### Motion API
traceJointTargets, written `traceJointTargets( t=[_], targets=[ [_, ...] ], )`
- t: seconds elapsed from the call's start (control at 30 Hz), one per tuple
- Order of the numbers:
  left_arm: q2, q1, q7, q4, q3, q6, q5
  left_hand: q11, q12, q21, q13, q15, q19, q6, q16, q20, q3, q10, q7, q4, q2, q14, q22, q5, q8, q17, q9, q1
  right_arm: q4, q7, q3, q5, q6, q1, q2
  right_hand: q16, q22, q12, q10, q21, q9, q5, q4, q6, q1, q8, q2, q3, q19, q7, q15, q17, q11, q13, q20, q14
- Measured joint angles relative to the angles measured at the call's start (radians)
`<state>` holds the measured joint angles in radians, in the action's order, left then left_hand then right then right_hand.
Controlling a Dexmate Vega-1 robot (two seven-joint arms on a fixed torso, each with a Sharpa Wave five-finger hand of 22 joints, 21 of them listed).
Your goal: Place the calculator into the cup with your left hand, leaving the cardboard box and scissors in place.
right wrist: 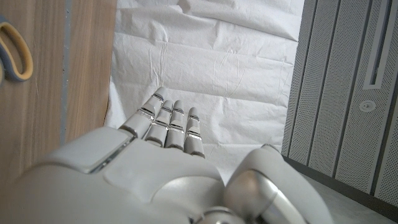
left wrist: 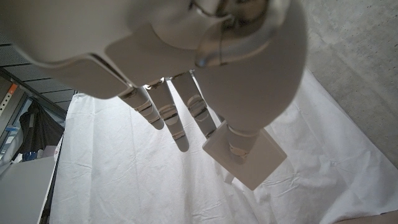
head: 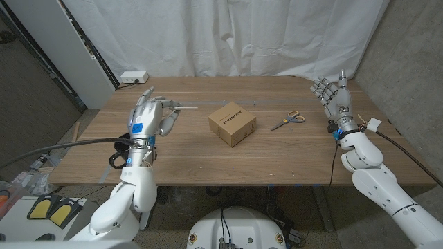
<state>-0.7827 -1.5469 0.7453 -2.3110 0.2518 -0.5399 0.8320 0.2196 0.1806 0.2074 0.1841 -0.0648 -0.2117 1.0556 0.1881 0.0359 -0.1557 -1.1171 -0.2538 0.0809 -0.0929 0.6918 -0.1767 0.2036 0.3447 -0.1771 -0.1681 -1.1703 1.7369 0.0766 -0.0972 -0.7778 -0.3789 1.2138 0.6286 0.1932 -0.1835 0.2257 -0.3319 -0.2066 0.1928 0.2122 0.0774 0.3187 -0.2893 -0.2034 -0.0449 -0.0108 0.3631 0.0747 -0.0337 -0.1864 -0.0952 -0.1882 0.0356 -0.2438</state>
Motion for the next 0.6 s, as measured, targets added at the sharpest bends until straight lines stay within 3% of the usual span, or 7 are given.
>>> traceJointTargets(
  t=[0.57, 0.6],
  targets=[
    [0.007, -0.088, -0.024, -0.030, -0.099, 0.027, -0.032, 0.000, 0.001, 0.000, 0.000, 0.000, 0.000, 0.000, 0.000, 0.000, -0.004, 0.000, 0.000, -0.004, 0.005, 0.000, 0.000, 0.000, -0.001, 0.000, 0.000, 0.005, 0.016, 0.022, -0.017, 0.021, 0.029, -0.019, -0.006, 0.000, 0.000, 0.000, 0.000, 0.000, 0.000, 0.000, 0.000, 0.000, 0.000, 0.000, 0.000, 0.000, 0.000, 0.000, 0.000, 0.000, 0.000, 0.000, 0.000, 0.000],
    [0.011, -0.106, -0.025, -0.034, -0.130, 0.037, -0.041, 0.000, 0.001, 0.000, 0.000, 0.000, 0.000, 0.000, 0.000, 0.000, -0.004, 0.000, 0.000, -0.004, 0.005, 0.000, 0.000, 0.000, -0.001, 0.000, 0.000, 0.005, 0.020, 0.028, -0.018, 0.026, 0.032, -0.019, -0.006, 0.000, 0.000, 0.000, 0.000, 0.000, 0.000, 0.000, 0.000, 0.000, 0.000, 0.000, 0.000, 0.000, 0.000, 0.000, 0.000, 0.000, 0.000, 0.000, 0.000, 0.000]
  ],
)
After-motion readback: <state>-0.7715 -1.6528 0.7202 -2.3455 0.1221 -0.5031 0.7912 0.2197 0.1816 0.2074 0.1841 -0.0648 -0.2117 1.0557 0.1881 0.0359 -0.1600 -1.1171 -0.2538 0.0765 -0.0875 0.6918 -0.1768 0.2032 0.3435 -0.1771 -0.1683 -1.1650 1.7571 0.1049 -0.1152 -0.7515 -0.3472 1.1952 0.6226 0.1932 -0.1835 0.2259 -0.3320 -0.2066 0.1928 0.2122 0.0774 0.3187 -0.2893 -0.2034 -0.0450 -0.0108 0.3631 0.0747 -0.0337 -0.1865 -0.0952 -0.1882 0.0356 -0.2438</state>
